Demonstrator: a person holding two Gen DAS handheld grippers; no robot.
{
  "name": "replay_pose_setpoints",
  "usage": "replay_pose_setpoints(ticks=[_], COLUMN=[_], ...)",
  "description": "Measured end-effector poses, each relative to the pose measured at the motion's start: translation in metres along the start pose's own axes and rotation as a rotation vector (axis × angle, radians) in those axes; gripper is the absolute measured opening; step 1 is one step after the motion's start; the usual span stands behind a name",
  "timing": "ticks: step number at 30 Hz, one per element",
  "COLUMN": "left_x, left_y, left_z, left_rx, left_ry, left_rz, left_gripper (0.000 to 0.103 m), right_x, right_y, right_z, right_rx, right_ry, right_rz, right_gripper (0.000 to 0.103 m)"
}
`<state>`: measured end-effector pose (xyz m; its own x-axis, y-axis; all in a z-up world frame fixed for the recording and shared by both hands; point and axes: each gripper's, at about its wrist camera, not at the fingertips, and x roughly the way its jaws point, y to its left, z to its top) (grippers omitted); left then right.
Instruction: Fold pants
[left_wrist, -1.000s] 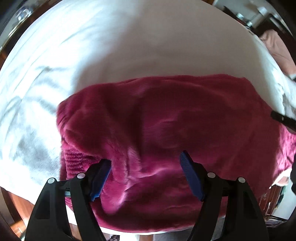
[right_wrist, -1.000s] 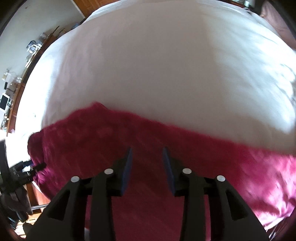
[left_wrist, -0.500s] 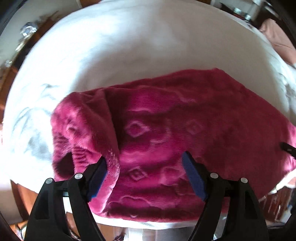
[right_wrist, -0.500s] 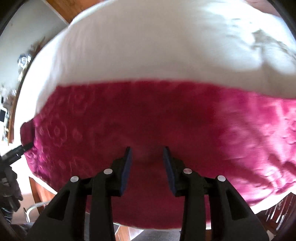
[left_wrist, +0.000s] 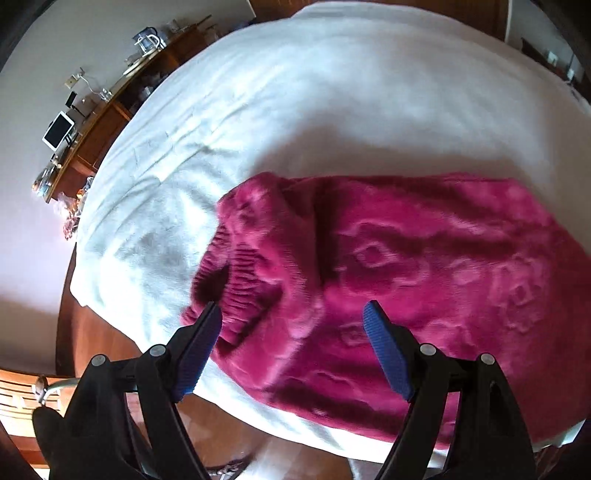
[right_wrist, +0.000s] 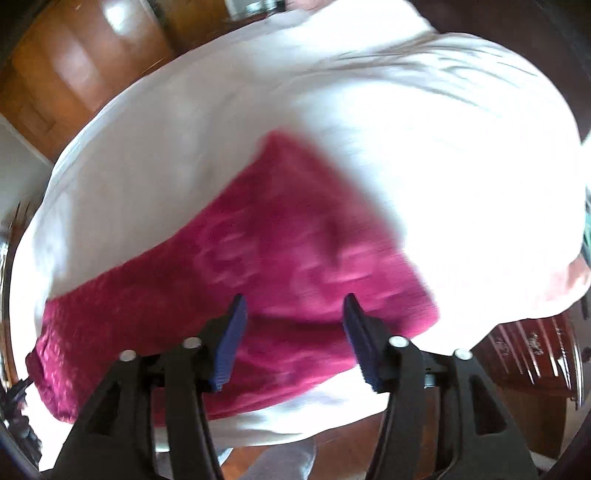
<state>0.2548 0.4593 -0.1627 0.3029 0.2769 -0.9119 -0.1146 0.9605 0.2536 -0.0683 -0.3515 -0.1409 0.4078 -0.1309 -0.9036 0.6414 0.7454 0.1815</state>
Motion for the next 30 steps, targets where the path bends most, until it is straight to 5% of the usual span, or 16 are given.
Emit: replay_pose_setpoints(ticks=[4,16,23,27,30], left_x=[-0.025,-0.083,-0.103,-0.116,-0.125], left_y=[-0.052,-0.200,-0.256,-0.277,-0.284], left_z=[-0.004,-0.019,-0.033,-0.042,-0.046], left_rx=[0.051,0.256,0.392,0.441,0.460], left_ry=[-0.038,-0.062,-0.067,-0.067,-0.066], left_rz=[-0.076,-0.350,-0.416,-0.446,-0.457], left_gripper=[0.078,0.078,0.078,0.078,0.078], right_x=[-0.004,0.039,0.045,0.067,0.069], right_y=[-0.033,-0.093,-0.085,-0.081,-0.079], right_z=[0.006,0.003,0.015,0.011,0.008], right_rx=[0.051,0.224,0.149,0.146,0.130], right_ry=[-0.016,0.069,0.027,0.096,0.094], right_rz=[-0.011,0.205,0.156,0.260,0.282], right_gripper=[0.066,0.068,0.068,0.071,0.052])
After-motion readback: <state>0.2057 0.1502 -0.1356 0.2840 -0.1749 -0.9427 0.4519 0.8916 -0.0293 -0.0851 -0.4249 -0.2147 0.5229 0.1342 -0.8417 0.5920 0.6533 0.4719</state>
